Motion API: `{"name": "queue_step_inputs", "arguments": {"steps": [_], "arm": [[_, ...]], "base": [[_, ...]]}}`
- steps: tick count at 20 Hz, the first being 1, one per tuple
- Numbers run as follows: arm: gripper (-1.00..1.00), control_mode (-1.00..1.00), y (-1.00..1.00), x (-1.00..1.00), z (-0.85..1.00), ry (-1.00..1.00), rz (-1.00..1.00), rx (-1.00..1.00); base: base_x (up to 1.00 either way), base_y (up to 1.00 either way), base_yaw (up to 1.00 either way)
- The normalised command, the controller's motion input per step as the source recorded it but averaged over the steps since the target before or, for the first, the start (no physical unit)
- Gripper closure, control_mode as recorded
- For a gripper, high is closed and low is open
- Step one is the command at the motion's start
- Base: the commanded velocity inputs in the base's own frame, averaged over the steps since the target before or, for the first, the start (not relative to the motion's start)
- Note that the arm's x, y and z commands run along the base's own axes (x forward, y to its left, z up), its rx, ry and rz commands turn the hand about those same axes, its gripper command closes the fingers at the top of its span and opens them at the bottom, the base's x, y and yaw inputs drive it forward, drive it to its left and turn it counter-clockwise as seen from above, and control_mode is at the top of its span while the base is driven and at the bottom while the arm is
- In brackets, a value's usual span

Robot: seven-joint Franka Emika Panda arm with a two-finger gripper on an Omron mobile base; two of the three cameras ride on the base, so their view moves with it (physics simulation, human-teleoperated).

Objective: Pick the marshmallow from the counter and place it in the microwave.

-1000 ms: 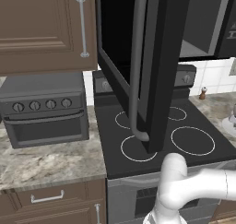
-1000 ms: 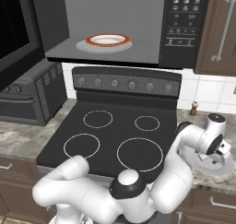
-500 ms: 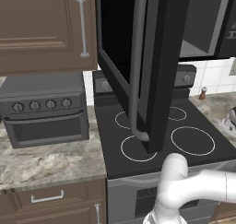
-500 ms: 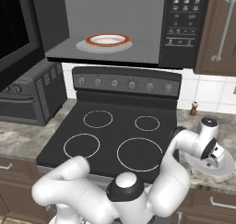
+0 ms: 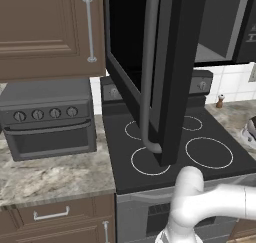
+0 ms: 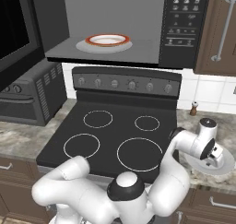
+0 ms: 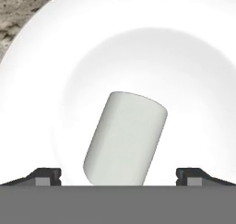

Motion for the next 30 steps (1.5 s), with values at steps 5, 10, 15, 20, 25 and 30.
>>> {"name": "queue_step_inputs", "arguments": {"steps": [5, 10, 15, 20, 25, 30], "arm": [[-1.00, -1.00, 0.00, 0.10, 0.00, 0.00, 0.00, 0.00], [-1.00, -1.00, 0.00, 0.23, 0.00, 0.00, 0.00, 0.00], [-1.00, -1.00, 0.00, 0.24, 0.00, 0.00, 0.00, 0.00], [1.00, -1.00, 0.00, 0.06, -0.05, 0.00, 0.00, 0.00], [1.00, -1.00, 0.00, 0.05, -0.14, 0.00, 0.01, -0.01], [1.00, -1.00, -0.06, -0.01, -0.14, -0.07, 0.09, -0.02]], "base": [[0.00, 0.00, 0.00], [0.00, 0.00, 0.00], [0.00, 0.00, 0.00], [0.00, 0.00, 0.00], [0.00, 0.00, 0.00], [0.00, 0.00, 0.00]]}}
